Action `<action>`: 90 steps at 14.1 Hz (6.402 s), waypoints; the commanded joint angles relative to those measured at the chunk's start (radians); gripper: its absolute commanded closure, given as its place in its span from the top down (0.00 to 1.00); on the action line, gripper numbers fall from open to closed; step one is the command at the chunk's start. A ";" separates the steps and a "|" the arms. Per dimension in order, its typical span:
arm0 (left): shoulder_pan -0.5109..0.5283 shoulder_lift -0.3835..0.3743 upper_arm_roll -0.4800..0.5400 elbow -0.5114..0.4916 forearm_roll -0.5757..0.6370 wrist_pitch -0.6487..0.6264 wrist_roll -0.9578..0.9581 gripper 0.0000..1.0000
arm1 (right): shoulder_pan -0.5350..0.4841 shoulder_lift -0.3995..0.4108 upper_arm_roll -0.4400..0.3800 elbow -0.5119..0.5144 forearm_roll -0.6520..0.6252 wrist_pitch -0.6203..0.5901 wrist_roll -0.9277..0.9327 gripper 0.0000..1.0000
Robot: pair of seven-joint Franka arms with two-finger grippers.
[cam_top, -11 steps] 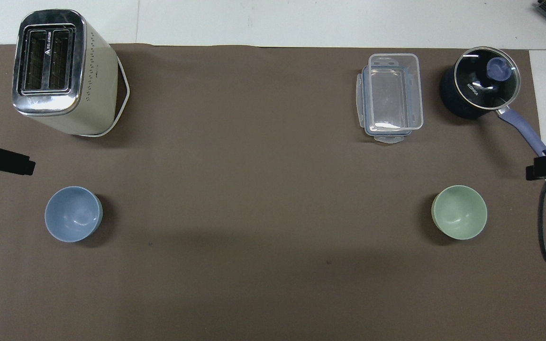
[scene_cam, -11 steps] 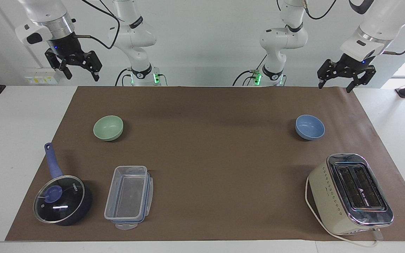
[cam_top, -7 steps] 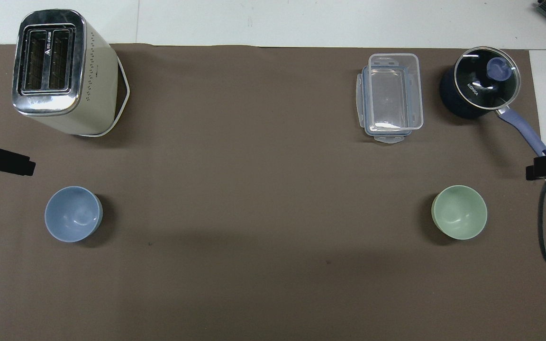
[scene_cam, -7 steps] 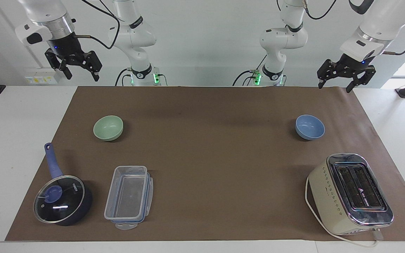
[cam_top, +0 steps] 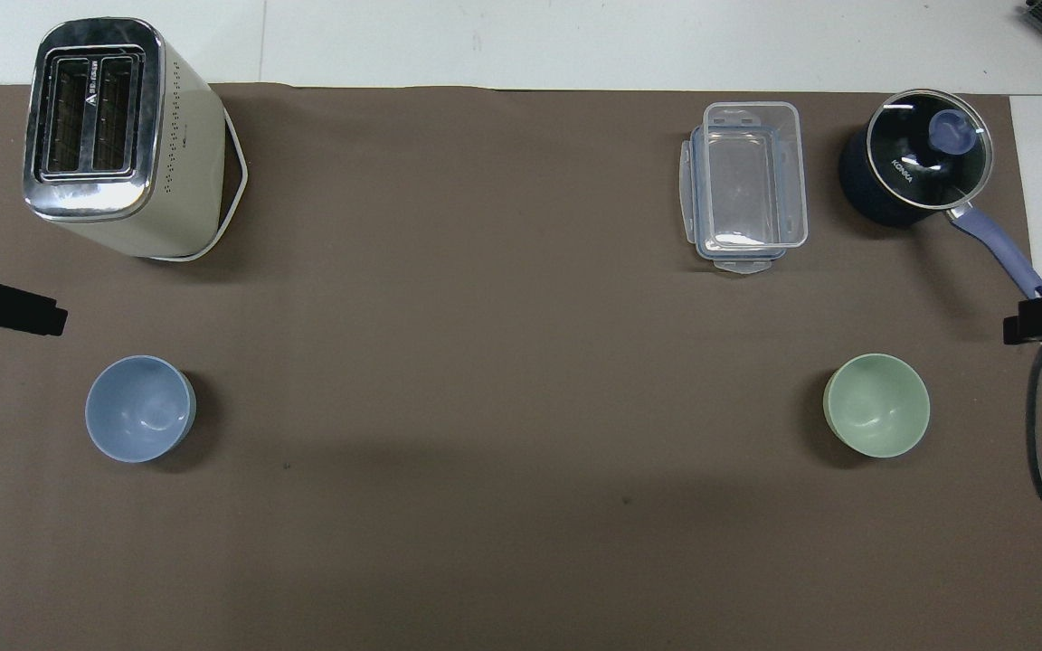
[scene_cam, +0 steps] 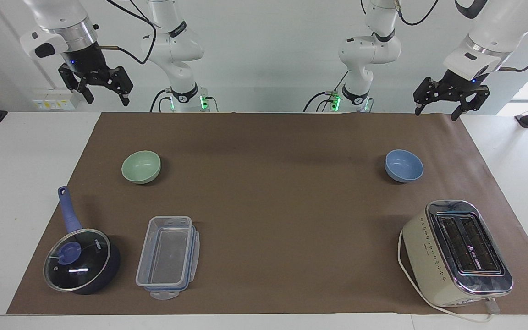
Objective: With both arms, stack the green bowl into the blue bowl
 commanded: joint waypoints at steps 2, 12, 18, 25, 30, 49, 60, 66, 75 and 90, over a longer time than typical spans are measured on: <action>0.003 -0.016 -0.001 -0.011 0.015 -0.011 -0.007 1.00 | -0.014 -0.012 0.004 -0.015 0.021 -0.001 -0.009 1.00; 0.000 -0.017 -0.003 -0.014 0.015 -0.011 -0.014 1.00 | -0.015 -0.012 0.004 -0.015 0.023 -0.001 -0.010 1.00; 0.000 -0.019 -0.003 -0.017 0.015 -0.009 -0.014 1.00 | -0.015 -0.013 0.004 -0.019 0.021 -0.001 -0.010 1.00; 0.000 -0.019 -0.003 -0.017 0.015 -0.008 -0.015 1.00 | -0.015 -0.013 0.004 -0.019 0.023 -0.001 -0.010 1.00; 0.001 -0.019 -0.003 -0.017 0.015 -0.008 -0.017 1.00 | -0.015 -0.013 0.004 -0.019 0.021 0.000 -0.010 1.00; 0.194 -0.109 0.008 -0.461 -0.044 0.362 0.147 1.00 | -0.017 -0.013 0.004 -0.022 0.023 -0.001 -0.010 1.00; 0.274 -0.051 0.010 -0.825 -0.107 0.727 0.258 0.94 | -0.018 -0.013 0.004 -0.022 0.023 -0.001 -0.010 1.00; 0.279 0.001 0.010 -0.847 -0.107 0.747 0.256 0.28 | -0.018 -0.013 0.004 -0.022 0.023 -0.001 -0.010 1.00; 0.094 -0.033 0.002 -0.762 -0.104 0.643 0.081 0.00 | -0.017 -0.015 0.004 -0.022 0.023 -0.001 -0.009 1.00; -0.531 0.150 -0.003 -0.641 -0.107 0.859 -0.595 0.00 | -0.055 0.011 0.003 -0.183 0.021 0.221 -0.122 1.00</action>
